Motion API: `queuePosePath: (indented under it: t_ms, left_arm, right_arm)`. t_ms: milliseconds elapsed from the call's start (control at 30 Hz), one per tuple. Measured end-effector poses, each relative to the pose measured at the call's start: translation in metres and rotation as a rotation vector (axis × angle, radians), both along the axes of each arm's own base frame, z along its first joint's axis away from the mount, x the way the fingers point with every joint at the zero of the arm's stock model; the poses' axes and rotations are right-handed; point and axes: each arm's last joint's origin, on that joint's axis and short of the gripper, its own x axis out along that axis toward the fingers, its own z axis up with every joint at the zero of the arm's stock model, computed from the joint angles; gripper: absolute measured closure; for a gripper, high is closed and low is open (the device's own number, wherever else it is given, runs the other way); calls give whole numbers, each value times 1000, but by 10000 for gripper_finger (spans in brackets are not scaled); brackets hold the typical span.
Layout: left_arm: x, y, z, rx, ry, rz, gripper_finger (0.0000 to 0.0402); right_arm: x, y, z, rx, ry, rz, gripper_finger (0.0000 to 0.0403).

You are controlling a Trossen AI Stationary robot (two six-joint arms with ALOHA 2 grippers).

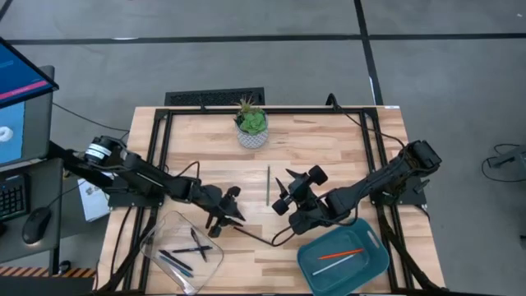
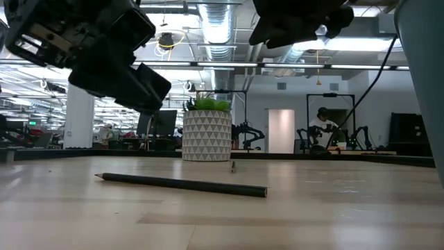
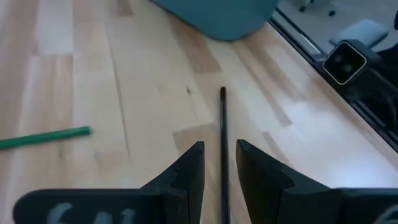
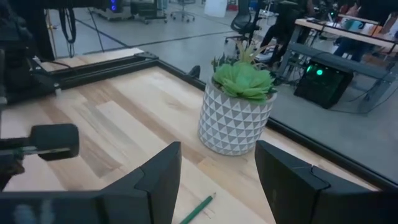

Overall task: Sort pens & pencils
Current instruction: Put the black pencil into the blue bin

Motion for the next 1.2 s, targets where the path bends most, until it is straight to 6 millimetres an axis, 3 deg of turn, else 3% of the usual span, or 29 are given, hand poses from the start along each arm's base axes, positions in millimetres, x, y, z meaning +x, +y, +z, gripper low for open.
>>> queuePosePath:
  t_ms: [233, 1200]
  left_arm:
    - [1, -1, -10, 21, 41, 26, 319]
    - [4, 5, -15, 19, 61, 53, 319]
  right_arm:
    - [-1, 1, 0, -3, 7, 5, 175]
    - [-1, -2, -1, -7, 18, -4, 175]
